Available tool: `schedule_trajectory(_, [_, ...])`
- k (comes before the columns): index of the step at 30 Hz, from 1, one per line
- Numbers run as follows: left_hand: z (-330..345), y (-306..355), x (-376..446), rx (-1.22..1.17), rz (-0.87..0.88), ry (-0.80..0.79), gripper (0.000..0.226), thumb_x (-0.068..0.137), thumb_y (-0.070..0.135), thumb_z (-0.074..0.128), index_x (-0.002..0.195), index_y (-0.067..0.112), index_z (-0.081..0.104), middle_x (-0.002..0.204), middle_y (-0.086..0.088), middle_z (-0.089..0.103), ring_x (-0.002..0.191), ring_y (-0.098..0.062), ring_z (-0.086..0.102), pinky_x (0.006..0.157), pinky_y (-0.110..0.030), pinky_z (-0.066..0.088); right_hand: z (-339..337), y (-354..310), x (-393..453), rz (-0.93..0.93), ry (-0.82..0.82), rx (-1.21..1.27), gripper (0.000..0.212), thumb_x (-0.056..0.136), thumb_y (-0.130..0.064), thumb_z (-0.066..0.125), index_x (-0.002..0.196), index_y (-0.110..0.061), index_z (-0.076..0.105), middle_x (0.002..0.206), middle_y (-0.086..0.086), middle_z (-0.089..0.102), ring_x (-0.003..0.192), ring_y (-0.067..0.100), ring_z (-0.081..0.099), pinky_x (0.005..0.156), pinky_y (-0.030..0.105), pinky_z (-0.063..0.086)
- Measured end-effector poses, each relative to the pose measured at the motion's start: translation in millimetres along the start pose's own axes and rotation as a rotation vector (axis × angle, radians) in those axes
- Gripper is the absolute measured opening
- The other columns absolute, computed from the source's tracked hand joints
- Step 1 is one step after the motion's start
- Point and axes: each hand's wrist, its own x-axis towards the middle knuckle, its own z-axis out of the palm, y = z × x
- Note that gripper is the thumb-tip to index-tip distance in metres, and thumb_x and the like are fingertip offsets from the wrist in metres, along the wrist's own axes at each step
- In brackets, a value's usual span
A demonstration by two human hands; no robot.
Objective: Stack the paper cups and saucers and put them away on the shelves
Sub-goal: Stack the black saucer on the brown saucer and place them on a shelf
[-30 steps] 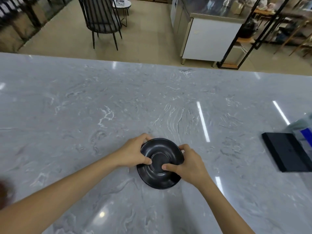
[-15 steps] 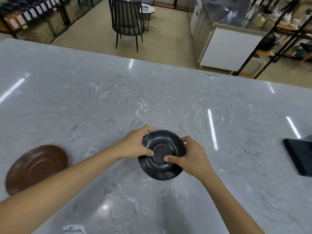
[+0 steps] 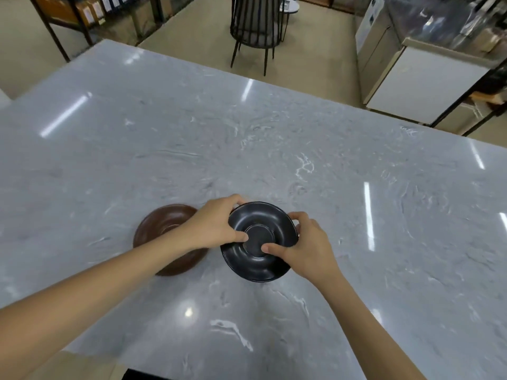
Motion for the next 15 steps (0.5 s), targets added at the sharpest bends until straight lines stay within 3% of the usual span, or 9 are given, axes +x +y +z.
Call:
schedule_trajectory(2, [-13.5,-16.0,-8.9,0.033,-0.015,0.021,0.068,0.073,0.027,0.089,0.134,0.022,0.057,0.121,0.003,0.071,0.107,-0.018,0.068,0.094,-0.04,0.055,14.9,-18.0,2.2,-0.02,-0.007,-0.019,0.085,0.057,-0.057,0.09,0.127,-0.036,0.047,0.11,-0.005,0.05,0.081,0.0,0.053,0.065,0.015,0.039])
schedule_trajectory(5, [-31.8,-41.6,-19.6,0.072,-0.037,0.061,0.066,0.072,0.032,0.089,0.13,0.023,0.059,0.117,0.001,0.071,0.105,-0.019,0.066,0.093,-0.042,0.054,35.9,-42.0,7.3,-0.042,-0.015,-0.04,0.087,0.057,-0.057,0.091,0.129,-0.036,0.048,0.113,-0.005,0.046,0.083,0.004,0.055,0.07,0.02,0.043])
schedule_trajectory(7, [-41.6,-58.1,-24.9,0.111,-0.071,0.084,0.069,0.071,0.036,0.089,0.132,0.027,0.058,0.119,-0.001,0.064,0.109,-0.021,0.061,0.096,-0.041,0.051,49.6,-56.6,10.5,-0.053,-0.035,-0.048,0.087,0.058,-0.056,0.091,0.131,-0.035,0.048,0.114,-0.006,0.045,0.083,0.005,0.056,0.072,0.021,0.043])
schedule_trajectory(10, [-52.2,-80.8,-32.8,0.132,-0.125,0.106,0.075,0.071,0.04,0.088,0.138,0.031,0.055,0.116,-0.001,0.049,0.108,-0.021,0.056,0.097,-0.038,0.05,70.9,-74.6,14.6,-0.075,-0.063,-0.067,0.088,0.059,-0.056,0.09,0.132,-0.033,0.048,0.115,-0.007,0.042,0.077,-0.001,0.052,0.064,0.012,0.037])
schedule_trajectory(15, [-62.5,-106.8,-43.2,0.167,-0.141,0.143,0.071,0.073,0.039,0.086,0.138,0.032,0.057,0.116,0.003,0.048,0.104,-0.017,0.058,0.091,-0.035,0.053,101.3,-97.6,18.0,-0.084,-0.073,-0.114,0.088,0.062,-0.057,0.089,0.135,-0.029,0.048,0.114,-0.008,0.039,0.082,0.01,0.054,0.069,0.018,0.04])
